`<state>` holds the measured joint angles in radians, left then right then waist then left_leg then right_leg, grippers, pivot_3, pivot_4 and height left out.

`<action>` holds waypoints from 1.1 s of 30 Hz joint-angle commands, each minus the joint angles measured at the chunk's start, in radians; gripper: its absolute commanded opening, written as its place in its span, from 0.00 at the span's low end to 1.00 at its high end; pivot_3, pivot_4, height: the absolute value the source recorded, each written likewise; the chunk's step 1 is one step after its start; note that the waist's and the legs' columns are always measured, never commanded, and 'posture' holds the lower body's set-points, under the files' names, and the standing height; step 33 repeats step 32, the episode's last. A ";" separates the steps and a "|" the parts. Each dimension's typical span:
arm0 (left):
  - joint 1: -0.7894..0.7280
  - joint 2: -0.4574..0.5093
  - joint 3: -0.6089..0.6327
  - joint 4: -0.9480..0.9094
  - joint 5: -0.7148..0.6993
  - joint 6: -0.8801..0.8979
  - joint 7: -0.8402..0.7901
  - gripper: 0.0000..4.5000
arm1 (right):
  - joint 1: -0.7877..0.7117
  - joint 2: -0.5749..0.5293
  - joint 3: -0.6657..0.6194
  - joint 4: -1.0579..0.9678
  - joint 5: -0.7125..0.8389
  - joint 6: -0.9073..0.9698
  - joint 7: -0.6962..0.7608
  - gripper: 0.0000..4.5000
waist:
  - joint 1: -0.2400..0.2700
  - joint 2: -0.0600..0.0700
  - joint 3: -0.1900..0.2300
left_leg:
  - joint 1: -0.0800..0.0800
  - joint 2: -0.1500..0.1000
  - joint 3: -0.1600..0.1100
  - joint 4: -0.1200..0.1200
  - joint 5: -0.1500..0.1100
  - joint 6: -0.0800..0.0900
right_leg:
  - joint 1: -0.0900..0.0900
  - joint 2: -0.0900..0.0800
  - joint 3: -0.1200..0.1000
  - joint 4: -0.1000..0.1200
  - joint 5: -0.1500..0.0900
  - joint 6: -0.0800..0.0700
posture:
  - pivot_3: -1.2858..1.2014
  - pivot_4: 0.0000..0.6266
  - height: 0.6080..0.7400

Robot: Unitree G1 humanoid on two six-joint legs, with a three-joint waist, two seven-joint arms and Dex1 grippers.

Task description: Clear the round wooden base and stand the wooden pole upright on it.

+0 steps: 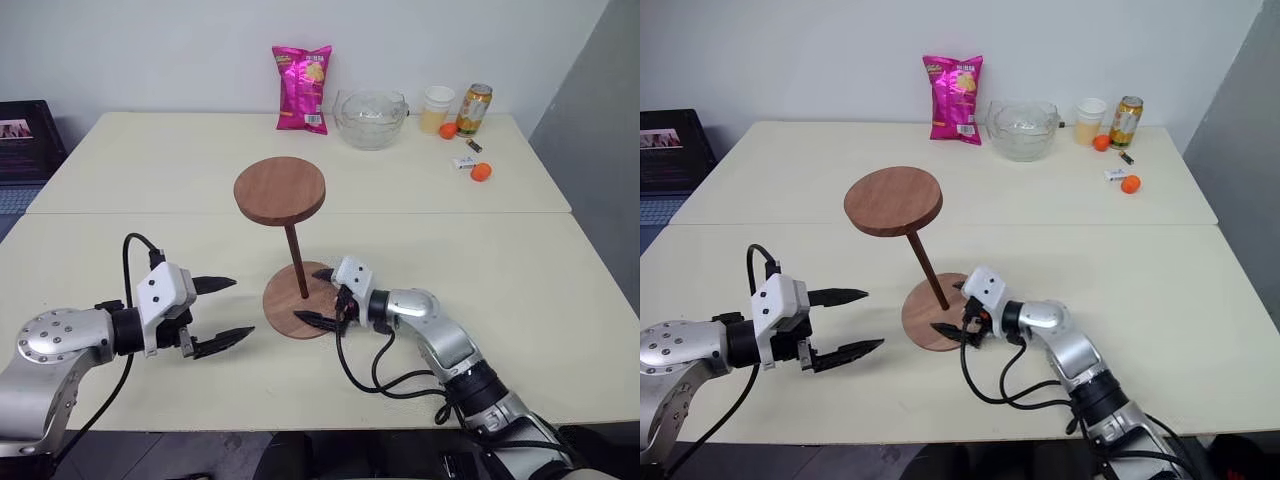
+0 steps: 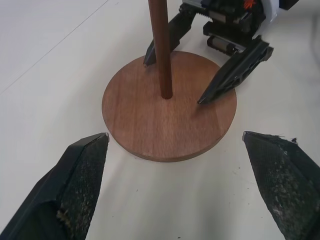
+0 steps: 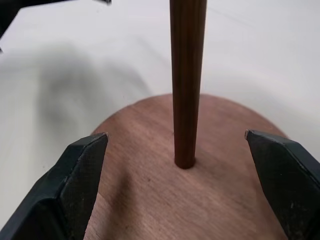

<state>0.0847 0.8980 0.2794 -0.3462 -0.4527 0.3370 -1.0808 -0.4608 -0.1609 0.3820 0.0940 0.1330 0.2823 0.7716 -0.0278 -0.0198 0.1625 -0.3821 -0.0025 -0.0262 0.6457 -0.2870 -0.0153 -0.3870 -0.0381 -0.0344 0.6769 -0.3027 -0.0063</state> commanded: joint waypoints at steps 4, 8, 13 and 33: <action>-0.033 0.016 0.035 0.005 -0.007 0.000 0.015 1.00 | -0.012 -0.085 -0.050 -0.131 0.046 0.062 0.070 0.99 | 0.000 0.000 0.001 | 0.000 0.000 0.000 0.000 0.000 0.000 | 0.000 0.000 0.000 0.000 0.000 0.000 | 0.52 0.24 1.00; -0.050 0.053 0.024 0.011 0.023 0.050 0.038 1.00 | -0.013 -0.169 -0.089 -0.198 0.074 0.089 0.118 0.99 | 0.001 -0.001 0.002 | 0.000 0.000 0.000 0.000 0.000 0.000 | 0.000 0.000 0.000 0.001 0.000 0.000 | 0.52 0.24 1.00; -0.052 0.087 0.034 -0.005 0.018 0.095 0.041 1.00 | -0.002 -0.288 -0.155 -0.278 0.131 0.129 0.184 0.99 | 0.001 -0.002 0.004 | 0.000 0.000 0.000 0.001 0.000 0.000 | 0.000 0.000 0.000 0.001 0.000 0.000 | 0.52 0.24 1.00; -0.125 0.117 0.029 0.015 0.013 0.100 0.027 1.00 | 0.043 -0.715 -0.441 -0.436 0.413 0.252 0.444 0.99 | 0.004 -0.005 0.014 | 0.000 0.000 0.000 0.002 0.000 0.000 | 0.001 0.001 0.000 0.002 0.000 0.000 | 0.52 0.24 1.00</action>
